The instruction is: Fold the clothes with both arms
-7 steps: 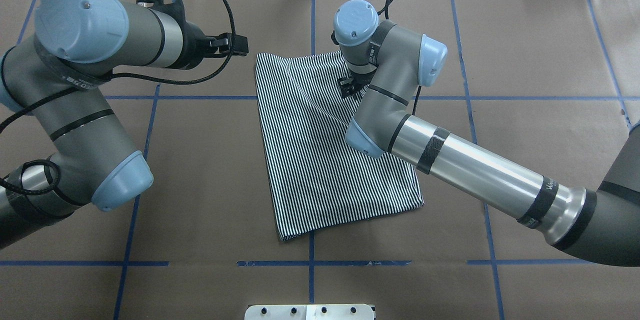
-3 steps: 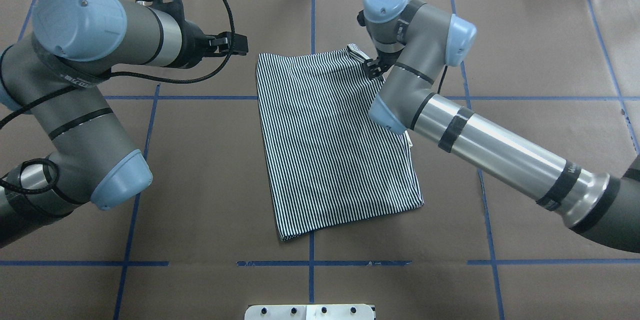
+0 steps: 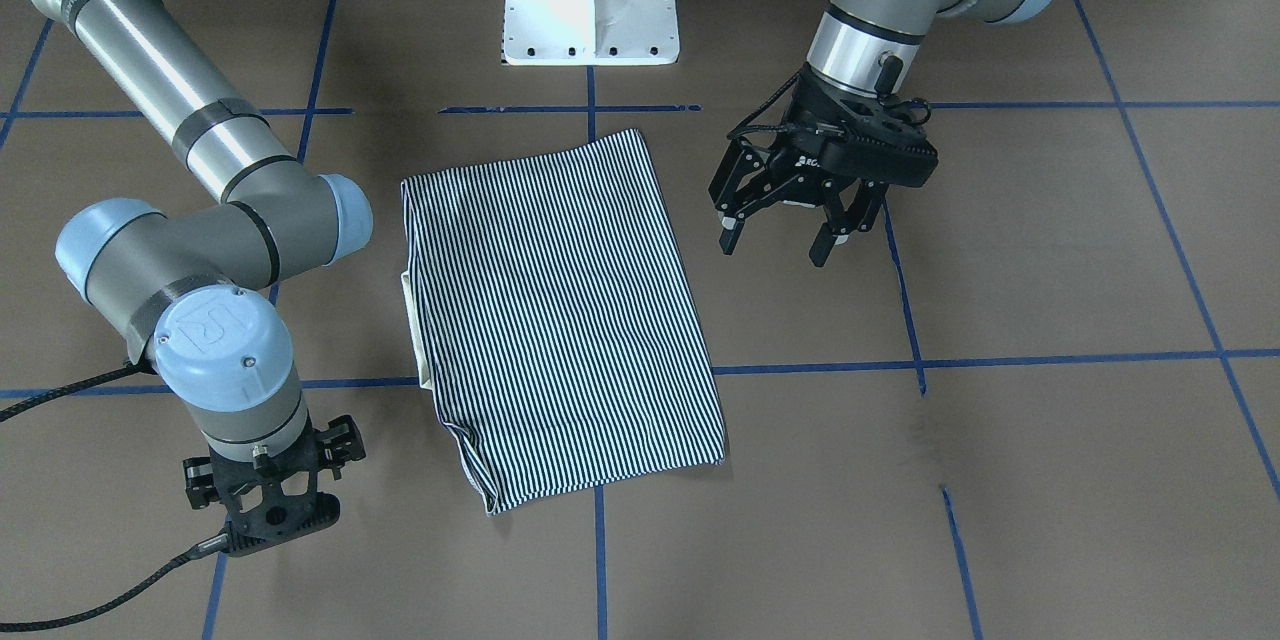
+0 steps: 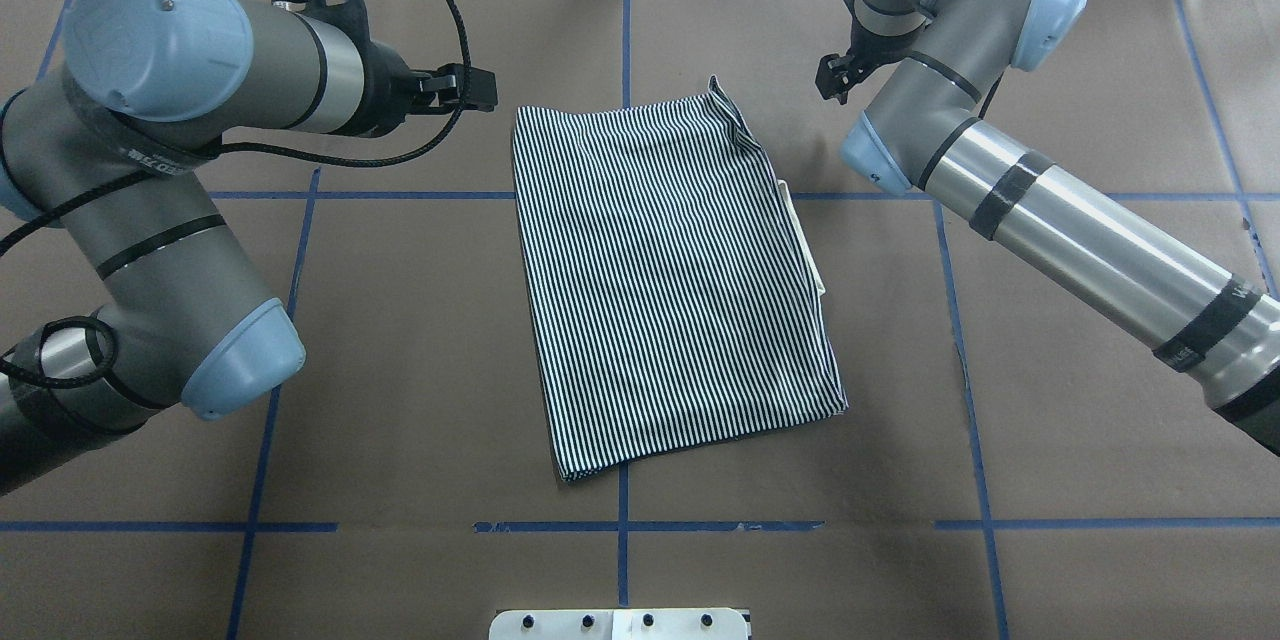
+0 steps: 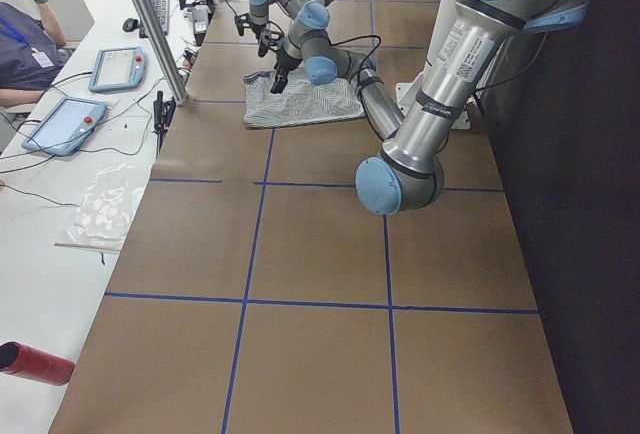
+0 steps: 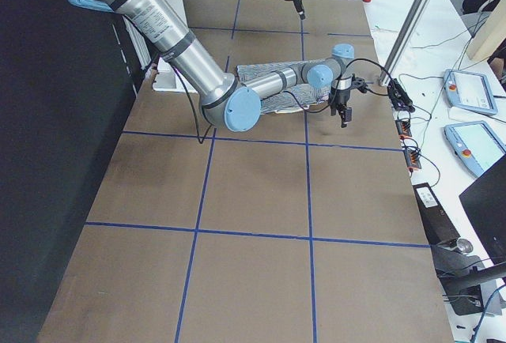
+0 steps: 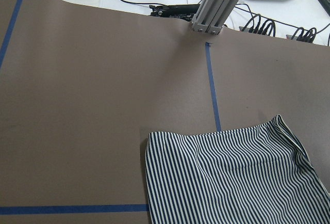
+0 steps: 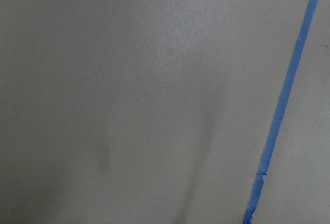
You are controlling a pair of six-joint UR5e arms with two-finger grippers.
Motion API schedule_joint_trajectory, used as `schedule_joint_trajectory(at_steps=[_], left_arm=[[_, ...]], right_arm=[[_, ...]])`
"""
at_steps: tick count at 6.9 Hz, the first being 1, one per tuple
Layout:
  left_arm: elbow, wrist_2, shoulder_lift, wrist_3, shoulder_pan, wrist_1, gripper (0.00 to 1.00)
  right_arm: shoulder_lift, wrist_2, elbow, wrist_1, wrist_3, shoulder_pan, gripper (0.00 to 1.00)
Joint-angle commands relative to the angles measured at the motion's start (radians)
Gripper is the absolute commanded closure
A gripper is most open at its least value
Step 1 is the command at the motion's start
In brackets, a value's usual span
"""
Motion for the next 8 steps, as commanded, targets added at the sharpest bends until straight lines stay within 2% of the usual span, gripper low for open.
schedule_joint_trajectory(at_steps=[1,2,3,5,8], left_arm=[[0.001,-0.001,0.003,0.001,-0.002,0.002,0.0],[0.001,-0.001,0.01,0.002,-0.001,0.0,0.0],[0.003,-0.001,0.013,0.002,-0.001,0.0,0.0],[0.004,-0.001,0.013,0.002,-0.001,0.0,0.0],[0.009,-0.001,0.013,0.002,-0.001,-0.005,0.0]], right_arm=[[0.096,0.017,-0.038,0.007,0.088,-0.033,0.0],[0.16,0.005,-0.096,0.028,0.111,-0.06,0.0],[0.171,-0.045,-0.157,0.165,0.178,-0.093,0.0],[0.208,-0.122,-0.207,0.188,0.194,-0.143,0.0],[0.176,-0.115,-0.217,0.188,0.187,-0.143,0.0]])
